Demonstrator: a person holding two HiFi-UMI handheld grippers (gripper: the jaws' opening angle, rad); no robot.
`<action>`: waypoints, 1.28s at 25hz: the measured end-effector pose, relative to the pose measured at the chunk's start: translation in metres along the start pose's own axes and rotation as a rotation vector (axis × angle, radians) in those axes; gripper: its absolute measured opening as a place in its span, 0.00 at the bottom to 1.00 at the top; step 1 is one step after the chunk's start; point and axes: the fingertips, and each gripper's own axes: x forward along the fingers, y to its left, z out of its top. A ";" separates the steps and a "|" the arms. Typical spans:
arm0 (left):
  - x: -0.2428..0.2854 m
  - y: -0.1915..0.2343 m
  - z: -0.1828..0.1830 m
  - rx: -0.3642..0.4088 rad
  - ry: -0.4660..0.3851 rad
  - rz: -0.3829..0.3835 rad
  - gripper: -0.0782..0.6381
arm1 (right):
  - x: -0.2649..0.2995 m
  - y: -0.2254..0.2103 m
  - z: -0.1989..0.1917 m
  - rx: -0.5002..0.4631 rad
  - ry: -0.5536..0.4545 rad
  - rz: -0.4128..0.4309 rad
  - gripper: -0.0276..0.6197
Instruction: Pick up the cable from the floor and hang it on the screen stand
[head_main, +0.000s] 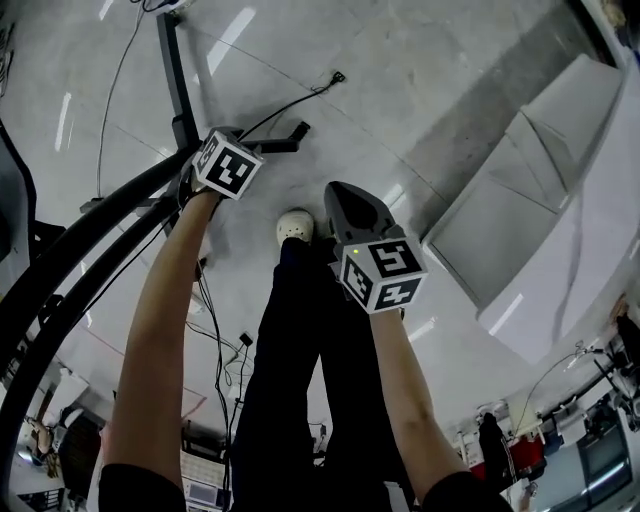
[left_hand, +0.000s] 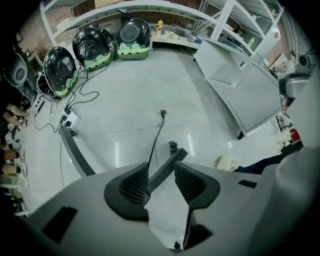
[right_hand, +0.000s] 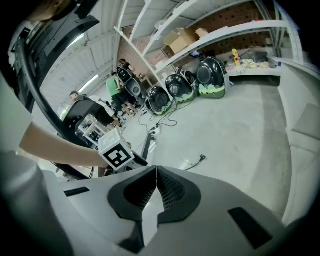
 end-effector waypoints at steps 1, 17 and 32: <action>0.007 0.002 -0.002 -0.004 0.007 -0.008 0.32 | 0.007 -0.001 -0.002 -0.023 -0.001 0.002 0.08; 0.102 0.050 0.002 0.129 0.096 0.006 0.32 | 0.075 -0.038 0.000 -0.077 -0.033 0.012 0.08; 0.171 0.061 -0.040 0.266 0.376 0.029 0.30 | 0.082 -0.047 0.045 0.089 -0.184 0.081 0.08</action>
